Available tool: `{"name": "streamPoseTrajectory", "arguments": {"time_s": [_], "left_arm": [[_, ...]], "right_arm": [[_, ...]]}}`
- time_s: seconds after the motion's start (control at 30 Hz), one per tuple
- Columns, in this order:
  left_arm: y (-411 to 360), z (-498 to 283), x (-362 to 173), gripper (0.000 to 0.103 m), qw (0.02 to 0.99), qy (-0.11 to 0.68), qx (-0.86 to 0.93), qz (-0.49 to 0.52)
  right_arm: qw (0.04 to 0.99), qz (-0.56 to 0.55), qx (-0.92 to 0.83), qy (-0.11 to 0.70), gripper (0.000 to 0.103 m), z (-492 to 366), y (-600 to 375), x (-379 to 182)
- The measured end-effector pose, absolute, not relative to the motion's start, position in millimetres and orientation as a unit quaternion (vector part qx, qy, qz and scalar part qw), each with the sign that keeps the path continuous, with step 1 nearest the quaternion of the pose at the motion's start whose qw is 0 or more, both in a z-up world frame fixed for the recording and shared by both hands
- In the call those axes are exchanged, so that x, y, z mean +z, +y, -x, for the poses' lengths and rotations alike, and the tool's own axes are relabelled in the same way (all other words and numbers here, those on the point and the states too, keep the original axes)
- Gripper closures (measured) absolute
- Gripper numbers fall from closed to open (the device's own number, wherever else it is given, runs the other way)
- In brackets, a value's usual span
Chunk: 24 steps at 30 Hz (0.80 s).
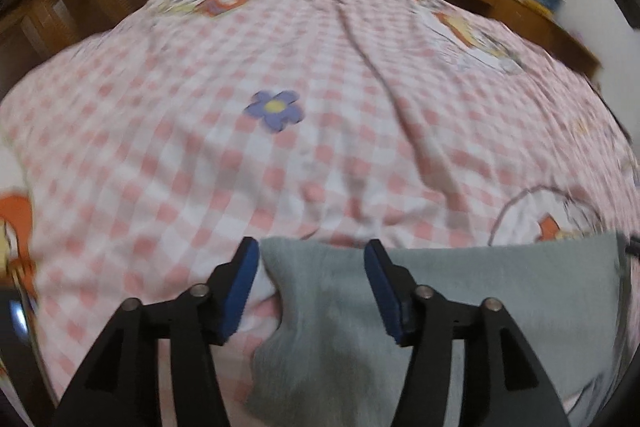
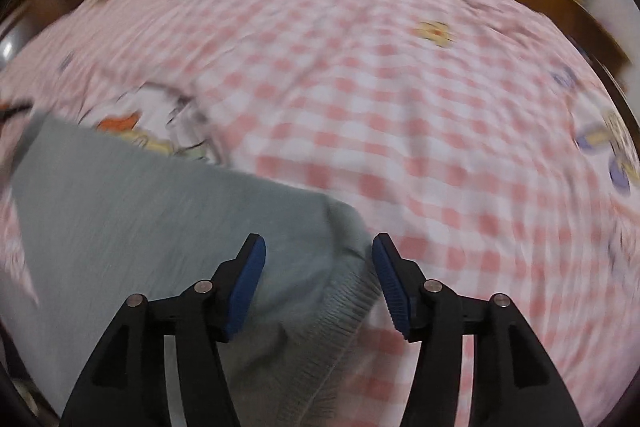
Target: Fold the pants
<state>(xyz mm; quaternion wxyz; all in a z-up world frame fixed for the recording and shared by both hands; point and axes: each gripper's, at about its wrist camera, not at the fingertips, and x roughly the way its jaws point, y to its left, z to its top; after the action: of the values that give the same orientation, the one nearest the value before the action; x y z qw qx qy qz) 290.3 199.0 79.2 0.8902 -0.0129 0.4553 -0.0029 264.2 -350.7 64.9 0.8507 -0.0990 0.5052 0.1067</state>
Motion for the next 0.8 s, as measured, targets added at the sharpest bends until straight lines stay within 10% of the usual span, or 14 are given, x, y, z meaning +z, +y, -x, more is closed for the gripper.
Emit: {"name": "streamPoseTrajectory", "arguments": {"time_s": [0.57, 0.7, 0.8], "left_arm": [[109, -326, 19, 0.035, 0.837, 0.522, -0.136, -0.092], [111, -324, 23, 0.035, 0.831, 0.530, -0.144, -0.089], [107, -320, 28, 0.033, 0.827, 0.526, -0.156, -0.122]], "right_arm": [[0.785, 0.227, 0.169, 0.551, 0.046, -310, -283, 17], [0.793, 0.227, 0.177, 0.537, 0.097, -294, -286, 28], [0.817, 0.193, 0.195, 0.507, 0.099, -269, -299, 55]]}}
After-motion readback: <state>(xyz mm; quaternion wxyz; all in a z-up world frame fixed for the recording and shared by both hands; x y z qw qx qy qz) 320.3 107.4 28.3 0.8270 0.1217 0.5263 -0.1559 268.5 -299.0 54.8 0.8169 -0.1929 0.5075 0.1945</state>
